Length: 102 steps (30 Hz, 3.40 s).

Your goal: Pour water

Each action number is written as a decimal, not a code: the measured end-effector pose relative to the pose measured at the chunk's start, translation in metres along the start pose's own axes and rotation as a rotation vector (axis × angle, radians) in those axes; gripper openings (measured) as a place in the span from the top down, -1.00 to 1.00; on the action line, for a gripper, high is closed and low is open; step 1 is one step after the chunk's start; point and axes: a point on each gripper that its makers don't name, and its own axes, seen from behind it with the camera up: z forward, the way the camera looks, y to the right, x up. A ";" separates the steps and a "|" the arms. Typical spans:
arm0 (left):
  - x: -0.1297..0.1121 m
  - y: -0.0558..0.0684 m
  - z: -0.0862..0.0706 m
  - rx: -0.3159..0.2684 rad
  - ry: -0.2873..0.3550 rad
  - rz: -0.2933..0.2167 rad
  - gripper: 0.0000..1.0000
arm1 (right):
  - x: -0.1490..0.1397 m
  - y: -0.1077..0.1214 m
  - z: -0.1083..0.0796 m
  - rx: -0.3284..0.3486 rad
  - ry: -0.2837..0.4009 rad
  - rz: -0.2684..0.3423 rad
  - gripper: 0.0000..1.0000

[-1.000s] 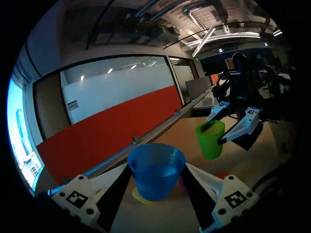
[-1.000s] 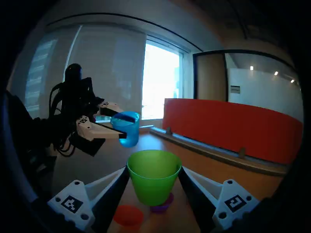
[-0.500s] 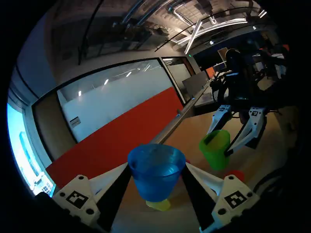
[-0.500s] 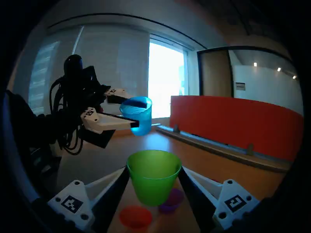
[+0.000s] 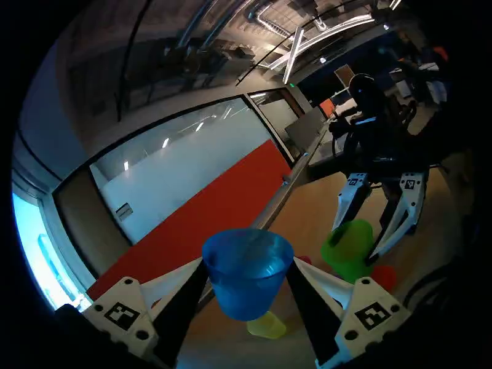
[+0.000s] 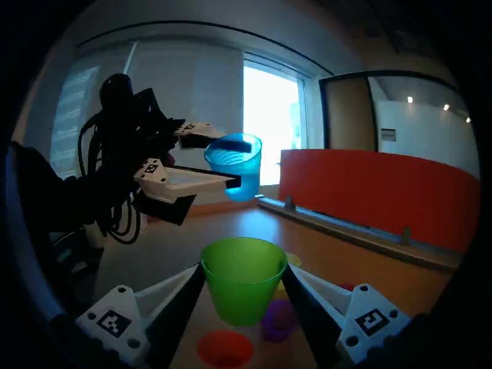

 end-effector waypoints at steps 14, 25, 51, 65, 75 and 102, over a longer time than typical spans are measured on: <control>0.016 0.005 0.000 0.001 0.007 0.112 -0.71 | 0.001 -0.012 0.008 0.031 -0.001 -0.007 -0.82; 0.023 0.009 0.001 0.006 0.008 0.188 -0.70 | 0.001 -0.019 0.012 0.047 -0.002 -0.014 -0.82; 0.033 0.012 0.011 0.028 0.006 0.355 -0.70 | 0.004 -0.019 0.016 0.053 0.003 -0.021 -0.82; 0.040 0.015 0.012 0.042 0.006 0.422 -0.70 | 0.004 -0.016 0.015 0.052 0.006 -0.024 -0.82; 0.044 0.016 0.016 0.045 0.010 0.462 -0.70 | 0.003 -0.012 0.013 0.045 0.006 -0.026 -0.81; 0.055 0.021 0.014 0.063 0.018 0.555 -0.70 | 0.007 -0.011 0.010 0.043 0.016 -0.031 -0.81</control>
